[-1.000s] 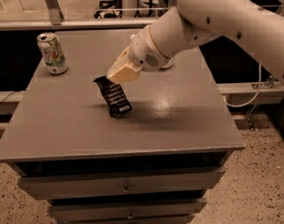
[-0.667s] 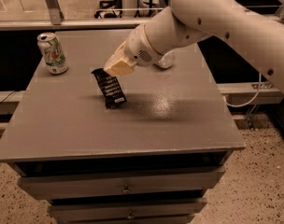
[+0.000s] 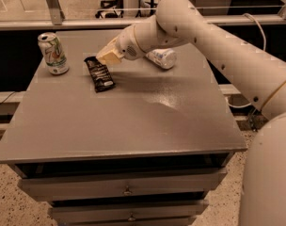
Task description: Move rxbar chocolate near 7up can
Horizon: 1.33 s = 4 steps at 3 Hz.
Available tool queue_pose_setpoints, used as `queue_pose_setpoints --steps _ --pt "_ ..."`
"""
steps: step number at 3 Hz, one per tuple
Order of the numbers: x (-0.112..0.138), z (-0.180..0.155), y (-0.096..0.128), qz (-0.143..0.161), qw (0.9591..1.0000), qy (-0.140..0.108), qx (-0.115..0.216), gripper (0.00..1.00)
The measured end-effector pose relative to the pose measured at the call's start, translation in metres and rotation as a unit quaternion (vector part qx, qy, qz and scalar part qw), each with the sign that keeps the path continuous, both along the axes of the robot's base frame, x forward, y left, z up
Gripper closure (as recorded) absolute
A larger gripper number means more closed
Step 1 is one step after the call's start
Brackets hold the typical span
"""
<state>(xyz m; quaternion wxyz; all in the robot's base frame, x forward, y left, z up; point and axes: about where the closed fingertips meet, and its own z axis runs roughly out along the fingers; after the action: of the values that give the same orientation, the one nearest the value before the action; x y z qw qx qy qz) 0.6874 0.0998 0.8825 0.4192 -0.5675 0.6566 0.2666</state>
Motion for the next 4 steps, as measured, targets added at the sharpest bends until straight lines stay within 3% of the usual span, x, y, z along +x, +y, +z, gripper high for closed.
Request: queue_pose_setpoints --steps 1,3,4 --pt "0.037 -0.007 0.029 -0.003 0.9994 -0.001 0.034 1.00" --pt "0.057 -0.012 0.071 0.008 0.9985 0.007 0.054 0.98" --pt "0.059 -0.016 0.074 0.002 0.9986 0.014 0.050 0.75"
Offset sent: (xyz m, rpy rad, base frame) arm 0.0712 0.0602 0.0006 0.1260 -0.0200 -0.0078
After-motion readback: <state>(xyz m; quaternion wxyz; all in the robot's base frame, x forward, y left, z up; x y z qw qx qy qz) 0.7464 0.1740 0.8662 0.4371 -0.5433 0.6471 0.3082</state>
